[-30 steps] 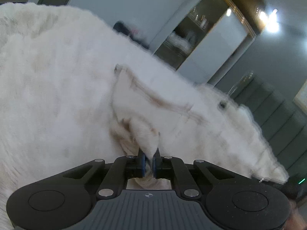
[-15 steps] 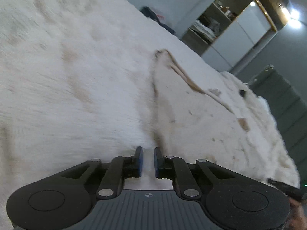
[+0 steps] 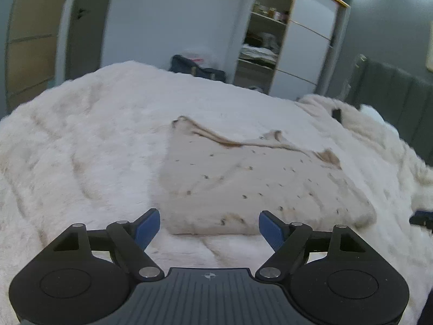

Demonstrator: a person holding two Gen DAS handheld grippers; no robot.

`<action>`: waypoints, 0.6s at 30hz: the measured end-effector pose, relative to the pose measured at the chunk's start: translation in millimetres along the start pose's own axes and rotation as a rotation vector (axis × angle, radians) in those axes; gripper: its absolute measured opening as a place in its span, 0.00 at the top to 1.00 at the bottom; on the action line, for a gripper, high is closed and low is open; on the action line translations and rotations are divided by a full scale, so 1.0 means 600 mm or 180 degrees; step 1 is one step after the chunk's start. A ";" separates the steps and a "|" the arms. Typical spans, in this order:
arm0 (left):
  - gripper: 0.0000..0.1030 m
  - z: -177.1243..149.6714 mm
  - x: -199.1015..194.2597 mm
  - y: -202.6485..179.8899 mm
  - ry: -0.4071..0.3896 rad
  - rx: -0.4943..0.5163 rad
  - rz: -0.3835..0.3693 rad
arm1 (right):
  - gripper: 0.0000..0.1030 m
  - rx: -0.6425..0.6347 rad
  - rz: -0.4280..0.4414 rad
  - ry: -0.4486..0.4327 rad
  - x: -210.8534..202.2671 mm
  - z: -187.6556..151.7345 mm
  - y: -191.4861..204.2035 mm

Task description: Fold clothes

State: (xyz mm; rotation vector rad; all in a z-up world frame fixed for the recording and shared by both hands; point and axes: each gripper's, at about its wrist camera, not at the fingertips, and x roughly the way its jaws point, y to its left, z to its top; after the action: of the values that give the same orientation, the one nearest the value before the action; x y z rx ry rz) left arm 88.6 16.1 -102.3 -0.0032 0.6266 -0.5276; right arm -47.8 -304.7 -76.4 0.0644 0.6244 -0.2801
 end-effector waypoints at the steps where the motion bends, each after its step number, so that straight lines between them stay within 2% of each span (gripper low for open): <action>1: 0.27 0.001 0.003 -0.006 0.0021 0.0110 0.0027 | 0.48 -0.0068 0.0002 0.0017 0.005 0.002 0.004; 7: 0.27 0.012 0.037 -0.008 0.0085 0.0371 0.0019 | 0.48 -0.0385 -0.0044 0.0046 0.018 0.016 0.017; 10: 0.27 0.012 0.064 -0.013 0.0156 0.0672 0.0014 | 0.48 -0.0294 0.0187 0.0160 0.052 0.018 0.005; 12: 0.26 0.007 0.081 -0.019 0.0170 0.0897 0.0024 | 0.48 -0.0339 0.0212 0.0242 0.078 0.013 0.001; 14: 0.26 0.002 0.101 -0.025 0.0181 0.1102 0.0044 | 0.48 -0.0518 0.0177 0.0261 0.096 0.009 0.005; 18: 0.26 -0.008 0.147 -0.046 0.0264 0.1539 0.0027 | 0.50 -0.1336 -0.0049 0.0200 0.143 0.003 0.033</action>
State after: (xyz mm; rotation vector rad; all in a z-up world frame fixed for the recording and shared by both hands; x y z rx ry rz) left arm 133.3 -48.5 -151.0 0.4792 0.5666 -0.6628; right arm 25.1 -306.2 -125.6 -0.3359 0.7353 -0.1579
